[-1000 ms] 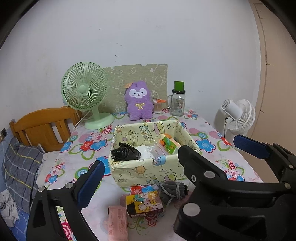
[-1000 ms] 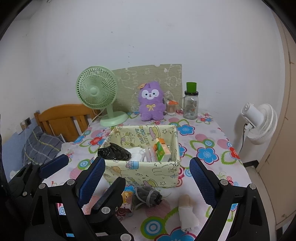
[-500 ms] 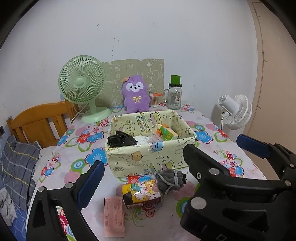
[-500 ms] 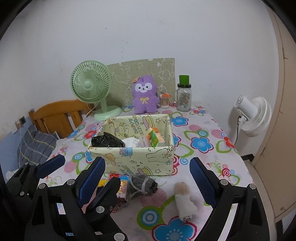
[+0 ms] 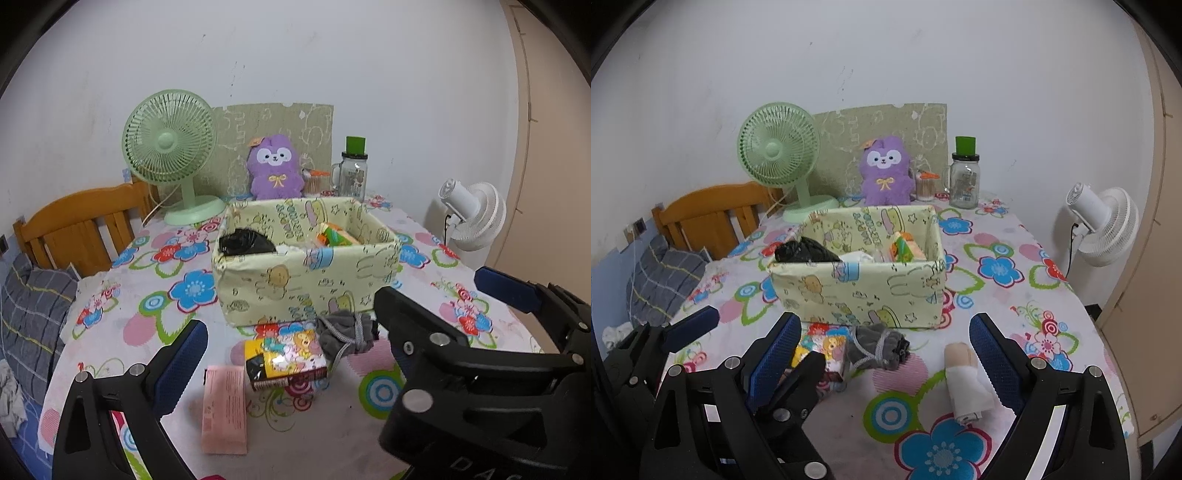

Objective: Organize soft objects
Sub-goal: 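Withdraw both open tools from the basket toward the pink packet and grey pouch, then grasp the pink paper packet with the left tool while the right tool grasps the grey drawstring pouch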

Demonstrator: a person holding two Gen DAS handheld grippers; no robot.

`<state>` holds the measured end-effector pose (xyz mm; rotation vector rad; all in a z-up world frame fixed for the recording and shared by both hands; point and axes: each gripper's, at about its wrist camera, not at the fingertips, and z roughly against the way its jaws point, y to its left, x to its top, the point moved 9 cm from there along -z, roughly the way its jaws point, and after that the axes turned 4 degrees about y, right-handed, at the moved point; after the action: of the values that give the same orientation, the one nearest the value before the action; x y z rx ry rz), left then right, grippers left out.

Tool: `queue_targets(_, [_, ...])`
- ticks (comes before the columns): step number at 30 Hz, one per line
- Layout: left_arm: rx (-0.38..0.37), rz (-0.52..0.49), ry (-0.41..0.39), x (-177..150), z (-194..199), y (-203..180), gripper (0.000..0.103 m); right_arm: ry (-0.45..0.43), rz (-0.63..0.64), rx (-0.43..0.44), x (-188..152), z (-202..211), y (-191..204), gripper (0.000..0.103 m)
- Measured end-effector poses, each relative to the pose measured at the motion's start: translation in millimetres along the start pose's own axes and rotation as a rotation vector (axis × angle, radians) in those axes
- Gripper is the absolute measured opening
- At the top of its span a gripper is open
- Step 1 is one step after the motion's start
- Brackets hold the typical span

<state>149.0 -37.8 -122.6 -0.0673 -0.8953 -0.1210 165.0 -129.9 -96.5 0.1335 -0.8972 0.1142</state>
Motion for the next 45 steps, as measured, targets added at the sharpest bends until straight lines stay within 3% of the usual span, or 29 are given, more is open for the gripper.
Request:
queue_targets(23, [-0.017, 0.062, 0.121, -45, -32, 28, 0.101, 0.107, 0.007, 0.01, -40, -46, 12, 0.094])
queue_targets(40, [0.027, 0.141, 0.207, -73, -59, 60, 0.1, 0.178, 0.017, 0.004, -61, -70, 25, 0.094])
queue_targets(43, [0.032, 0.153, 0.226, -75, -64, 63, 0.096, 0.187, 0.019, 0.005, -63, -75, 25, 0.094])
queue_targets(45, [0.032, 0.162, 0.234, -76, -67, 64, 0.087, 0.193, 0.018, 0.006, -64, -78, 24, 0.094])
